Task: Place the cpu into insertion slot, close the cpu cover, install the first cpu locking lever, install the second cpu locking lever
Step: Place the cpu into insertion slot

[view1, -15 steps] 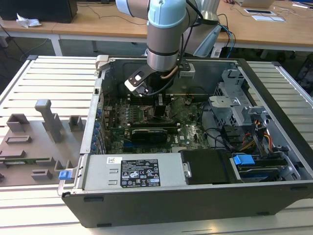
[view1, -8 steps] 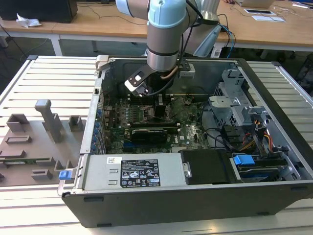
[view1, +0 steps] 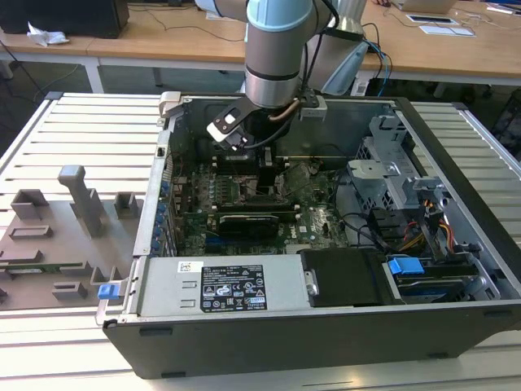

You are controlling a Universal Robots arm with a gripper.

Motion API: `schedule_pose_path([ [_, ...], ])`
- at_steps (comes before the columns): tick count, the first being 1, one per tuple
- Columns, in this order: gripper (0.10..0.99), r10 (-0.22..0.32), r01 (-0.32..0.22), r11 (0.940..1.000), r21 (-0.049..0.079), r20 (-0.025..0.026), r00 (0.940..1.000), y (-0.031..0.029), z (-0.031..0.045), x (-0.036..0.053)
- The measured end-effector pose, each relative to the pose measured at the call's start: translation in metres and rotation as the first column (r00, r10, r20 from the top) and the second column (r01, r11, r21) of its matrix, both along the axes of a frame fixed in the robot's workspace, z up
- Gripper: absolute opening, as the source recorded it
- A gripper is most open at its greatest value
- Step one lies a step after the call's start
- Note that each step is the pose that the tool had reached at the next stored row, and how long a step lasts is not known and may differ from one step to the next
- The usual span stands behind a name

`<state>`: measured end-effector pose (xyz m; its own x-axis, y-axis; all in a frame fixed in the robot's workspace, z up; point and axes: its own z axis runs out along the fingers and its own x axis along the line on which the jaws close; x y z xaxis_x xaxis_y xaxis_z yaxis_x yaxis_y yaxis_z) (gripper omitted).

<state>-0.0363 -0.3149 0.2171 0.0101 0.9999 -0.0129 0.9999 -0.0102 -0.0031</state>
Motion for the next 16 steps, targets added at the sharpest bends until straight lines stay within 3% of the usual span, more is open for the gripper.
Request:
schedule_pose_path([
  [12, 0.608, 0.0, 0.0, 1.0, 0.0, 0.0, 1.0, 0.0002, 0.0136, 0.0],
  [13, 0.478, 0.0, 0.0, 1.0, 0.0, -0.0001, 1.0, 0.0002, 0.0144, 0.0],
  [14, 0.478, 0.0, 0.0, 1.0, 0.0, 0.0, 1.0, 0.0002, 0.015, 0.0],
  [16, 0.357, 0.0, 0.0, 1.0, 0.0, -0.0001, 1.0, 0.0002, 0.0165, 0.0],
])
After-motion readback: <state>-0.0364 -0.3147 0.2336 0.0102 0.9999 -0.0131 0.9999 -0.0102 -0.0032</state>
